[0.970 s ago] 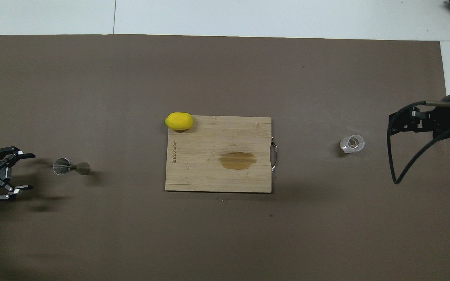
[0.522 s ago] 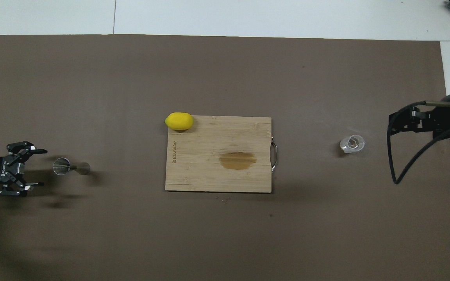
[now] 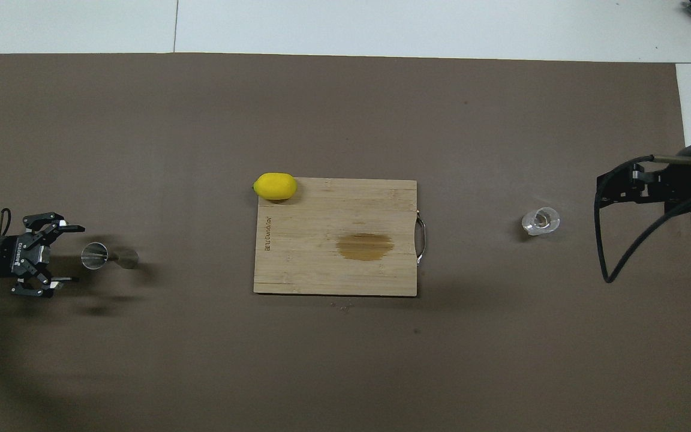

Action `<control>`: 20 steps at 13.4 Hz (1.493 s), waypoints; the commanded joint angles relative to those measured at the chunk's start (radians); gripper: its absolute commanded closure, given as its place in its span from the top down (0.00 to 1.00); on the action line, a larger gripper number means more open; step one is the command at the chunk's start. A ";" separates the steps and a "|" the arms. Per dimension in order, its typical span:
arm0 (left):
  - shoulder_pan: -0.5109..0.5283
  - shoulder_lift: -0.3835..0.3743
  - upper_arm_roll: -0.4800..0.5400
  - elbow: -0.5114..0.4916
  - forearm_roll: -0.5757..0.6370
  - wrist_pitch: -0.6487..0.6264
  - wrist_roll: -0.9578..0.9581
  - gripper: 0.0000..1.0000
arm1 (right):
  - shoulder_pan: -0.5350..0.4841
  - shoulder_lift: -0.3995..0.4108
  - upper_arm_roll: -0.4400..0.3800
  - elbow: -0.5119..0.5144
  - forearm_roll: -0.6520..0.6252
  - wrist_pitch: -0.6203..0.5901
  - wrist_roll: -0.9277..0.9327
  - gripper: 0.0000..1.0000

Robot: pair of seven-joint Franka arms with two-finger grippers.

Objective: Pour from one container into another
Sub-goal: 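Close the left gripper on the metal cup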

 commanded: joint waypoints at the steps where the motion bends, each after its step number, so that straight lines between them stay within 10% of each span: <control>1: -0.026 -0.008 0.014 -0.041 -0.022 -0.013 0.045 1.00 | -0.008 -0.004 0.005 -0.001 -0.006 -0.011 -0.016 0.99; 11: -0.058 -0.010 0.012 -0.052 -0.048 -0.021 0.078 0.94 | -0.008 -0.004 0.005 -0.001 -0.006 -0.011 -0.016 0.99; 20: -0.064 -0.010 0.018 -0.042 -0.034 0.000 0.078 0.67 | -0.008 -0.004 0.005 -0.001 -0.006 -0.011 -0.016 0.99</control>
